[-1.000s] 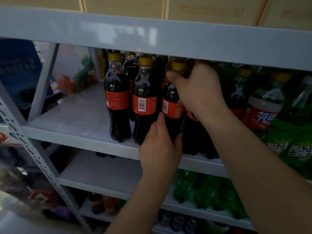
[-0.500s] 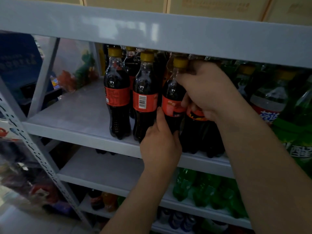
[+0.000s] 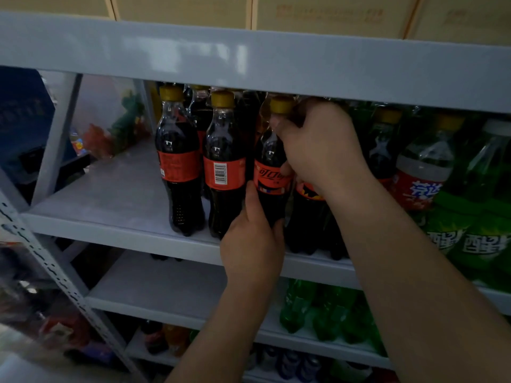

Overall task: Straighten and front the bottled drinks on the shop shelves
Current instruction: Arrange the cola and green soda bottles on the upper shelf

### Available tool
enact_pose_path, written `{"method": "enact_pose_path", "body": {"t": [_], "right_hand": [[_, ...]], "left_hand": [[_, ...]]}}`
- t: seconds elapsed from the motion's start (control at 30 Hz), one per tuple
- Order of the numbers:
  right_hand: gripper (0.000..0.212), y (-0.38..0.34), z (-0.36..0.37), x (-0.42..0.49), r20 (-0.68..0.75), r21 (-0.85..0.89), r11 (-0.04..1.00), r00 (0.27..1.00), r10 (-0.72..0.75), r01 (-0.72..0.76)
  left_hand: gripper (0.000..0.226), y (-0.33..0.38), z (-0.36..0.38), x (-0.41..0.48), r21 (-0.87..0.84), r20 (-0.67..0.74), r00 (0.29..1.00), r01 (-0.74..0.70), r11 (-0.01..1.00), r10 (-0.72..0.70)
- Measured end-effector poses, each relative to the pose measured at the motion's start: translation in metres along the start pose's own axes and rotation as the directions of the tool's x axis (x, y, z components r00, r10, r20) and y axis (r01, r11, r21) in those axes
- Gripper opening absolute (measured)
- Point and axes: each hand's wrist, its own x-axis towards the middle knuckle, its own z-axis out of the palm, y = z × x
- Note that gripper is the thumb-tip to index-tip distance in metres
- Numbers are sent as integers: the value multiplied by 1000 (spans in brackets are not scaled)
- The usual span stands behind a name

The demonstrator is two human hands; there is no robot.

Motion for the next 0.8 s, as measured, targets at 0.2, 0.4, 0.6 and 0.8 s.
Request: {"method": "enact_pose_path", "body": {"t": [0.2, 0.4, 0.6, 0.8], "right_hand": [[22, -2, -6, -2, -4, -55, 998, 999, -38, 38], [22, 21, -10, -40, -244, 77, 988, 964, -108, 131], [17, 69, 7, -106, -430, 206, 968, 902, -43, 144], [15, 87, 34, -140, -310, 156, 987, 951, 9, 41]], "left_hand": [[85, -7, -5, 2, -35, -9, 998, -61, 998, 61], [86, -13, -4, 3, -49, -9, 998, -61, 997, 61], [80, -15, -2, 3, -58, 0, 996, -92, 994, 92], [42, -44, -14, -6, -166, -358, 933, -104, 981, 38]]}}
